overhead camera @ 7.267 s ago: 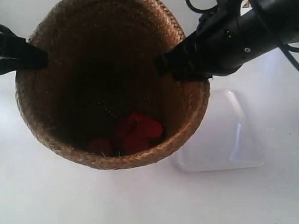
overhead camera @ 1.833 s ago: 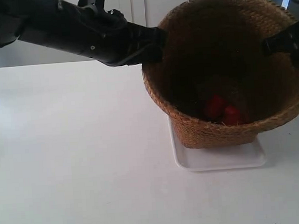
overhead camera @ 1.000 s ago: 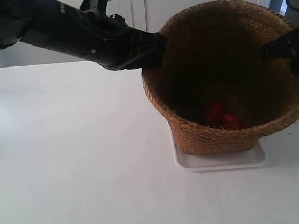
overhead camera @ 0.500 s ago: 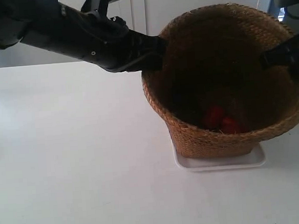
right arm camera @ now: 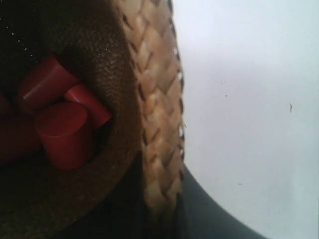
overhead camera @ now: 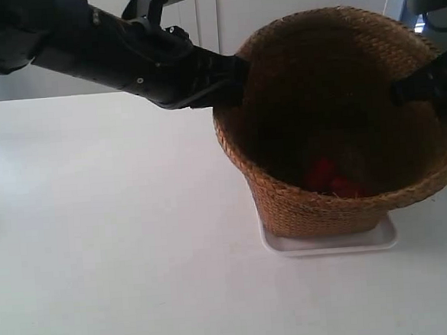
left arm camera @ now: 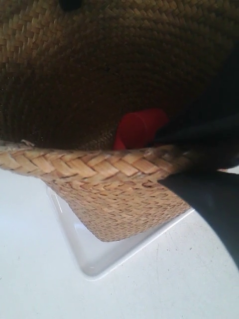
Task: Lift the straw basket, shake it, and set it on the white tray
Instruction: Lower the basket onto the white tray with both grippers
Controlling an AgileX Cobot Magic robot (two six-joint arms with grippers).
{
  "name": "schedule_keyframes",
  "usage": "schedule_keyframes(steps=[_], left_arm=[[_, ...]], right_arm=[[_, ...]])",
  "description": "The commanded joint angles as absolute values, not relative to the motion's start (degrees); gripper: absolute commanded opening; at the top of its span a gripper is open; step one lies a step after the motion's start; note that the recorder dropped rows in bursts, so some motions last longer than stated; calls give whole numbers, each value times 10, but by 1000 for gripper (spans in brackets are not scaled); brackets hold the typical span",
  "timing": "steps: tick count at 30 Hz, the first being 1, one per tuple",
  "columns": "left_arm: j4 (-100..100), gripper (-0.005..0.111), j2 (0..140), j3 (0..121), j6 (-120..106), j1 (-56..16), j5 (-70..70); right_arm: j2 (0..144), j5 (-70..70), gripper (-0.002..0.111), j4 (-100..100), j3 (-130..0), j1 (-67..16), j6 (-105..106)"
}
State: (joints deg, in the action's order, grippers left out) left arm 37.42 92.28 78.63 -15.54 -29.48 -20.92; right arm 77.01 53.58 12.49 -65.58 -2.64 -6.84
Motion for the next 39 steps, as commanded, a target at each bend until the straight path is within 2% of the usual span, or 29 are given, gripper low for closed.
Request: schedule_keyframes(steps=[1, 12, 20, 26, 28, 31, 35, 39], left_arm=[[372, 24, 916, 794, -170, -300, -210], [372, 24, 916, 794, -170, -300, -190], [368, 25, 916, 794, -170, -300, -195], [363, 46, 916, 794, -170, -300, -200], [363, 50, 916, 794, -170, -300, -201], [363, 51, 916, 794, -170, -300, -202], [363, 51, 916, 794, -170, -299, -205], [362, 51, 916, 794, -170, -299, -207]], right_arm=[[772, 539, 0, 172, -652, -22, -47], [771, 525, 0, 172, -652, -22, -53], [771, 525, 22, 163, -652, -22, -53], [771, 522, 25, 162, -652, -22, -52], [771, 520, 25, 162, -652, -22, -52], [771, 512, 28, 162, -652, -22, -52], [771, 505, 39, 162, -652, -22, -52], [771, 496, 41, 162, -652, -22, -52]])
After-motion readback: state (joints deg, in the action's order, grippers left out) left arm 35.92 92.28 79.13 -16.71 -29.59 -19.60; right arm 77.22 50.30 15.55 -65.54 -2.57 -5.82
